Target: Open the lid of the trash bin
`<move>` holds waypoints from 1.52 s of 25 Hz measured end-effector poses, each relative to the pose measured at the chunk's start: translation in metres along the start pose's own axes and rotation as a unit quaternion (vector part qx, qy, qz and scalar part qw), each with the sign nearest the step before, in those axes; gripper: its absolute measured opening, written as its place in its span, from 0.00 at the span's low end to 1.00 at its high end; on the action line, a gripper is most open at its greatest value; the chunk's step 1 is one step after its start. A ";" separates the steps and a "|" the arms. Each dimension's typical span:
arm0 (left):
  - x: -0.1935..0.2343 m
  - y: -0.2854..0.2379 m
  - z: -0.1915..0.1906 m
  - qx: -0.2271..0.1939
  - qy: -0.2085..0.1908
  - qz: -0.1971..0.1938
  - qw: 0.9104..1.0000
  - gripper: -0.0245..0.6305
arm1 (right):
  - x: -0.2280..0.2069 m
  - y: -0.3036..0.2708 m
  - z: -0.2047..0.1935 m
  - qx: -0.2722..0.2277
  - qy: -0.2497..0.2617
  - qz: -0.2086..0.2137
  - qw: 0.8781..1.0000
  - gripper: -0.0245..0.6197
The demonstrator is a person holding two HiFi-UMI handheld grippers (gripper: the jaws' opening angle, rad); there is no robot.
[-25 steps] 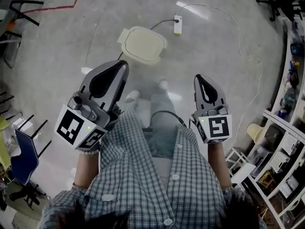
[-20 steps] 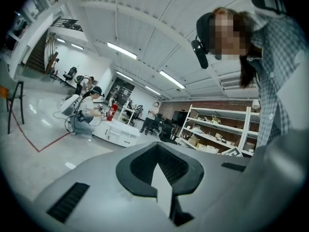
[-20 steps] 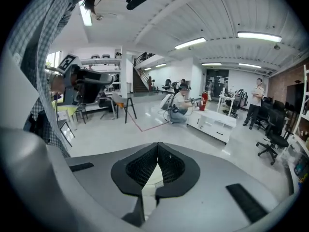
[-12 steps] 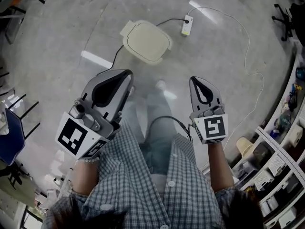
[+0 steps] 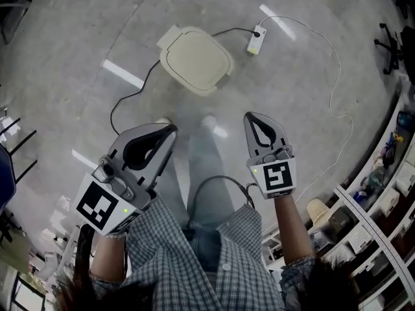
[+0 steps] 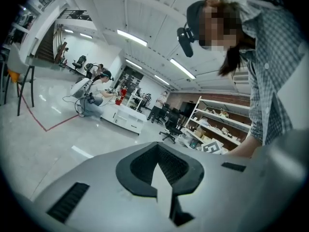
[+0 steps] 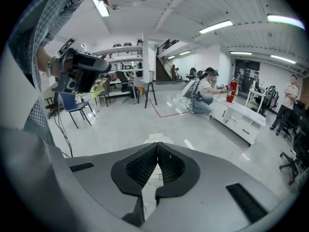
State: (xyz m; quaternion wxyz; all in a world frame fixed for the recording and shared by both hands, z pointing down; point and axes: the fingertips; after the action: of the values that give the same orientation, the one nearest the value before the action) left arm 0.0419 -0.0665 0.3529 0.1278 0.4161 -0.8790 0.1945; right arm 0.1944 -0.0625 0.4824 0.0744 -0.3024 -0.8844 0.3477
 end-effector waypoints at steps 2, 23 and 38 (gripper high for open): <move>0.003 -0.003 -0.009 0.003 0.004 0.000 1.000 0.04 | 0.000 -0.011 -0.009 0.006 0.003 0.009 1.000 0.07; 0.017 -0.031 -0.085 0.072 0.019 0.007 0.997 0.04 | -0.021 -0.113 -0.092 0.045 0.000 0.021 0.999 0.07; 0.028 -0.028 -0.116 0.109 0.031 0.033 0.993 0.04 | -0.026 -0.173 -0.153 0.098 0.021 0.035 0.994 0.07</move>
State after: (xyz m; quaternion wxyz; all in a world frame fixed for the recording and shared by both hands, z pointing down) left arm 0.0539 -0.0496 0.4740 0.1022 0.3918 -0.8616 0.3062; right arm 0.1841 -0.0900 0.7134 0.1098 -0.3313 -0.8330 0.4292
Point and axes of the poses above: the fingertips, and each gripper's own axes: y backward along the fingers, x to its left, z out of its top, and after that the axes turned 8 degrees about -y, right-handed
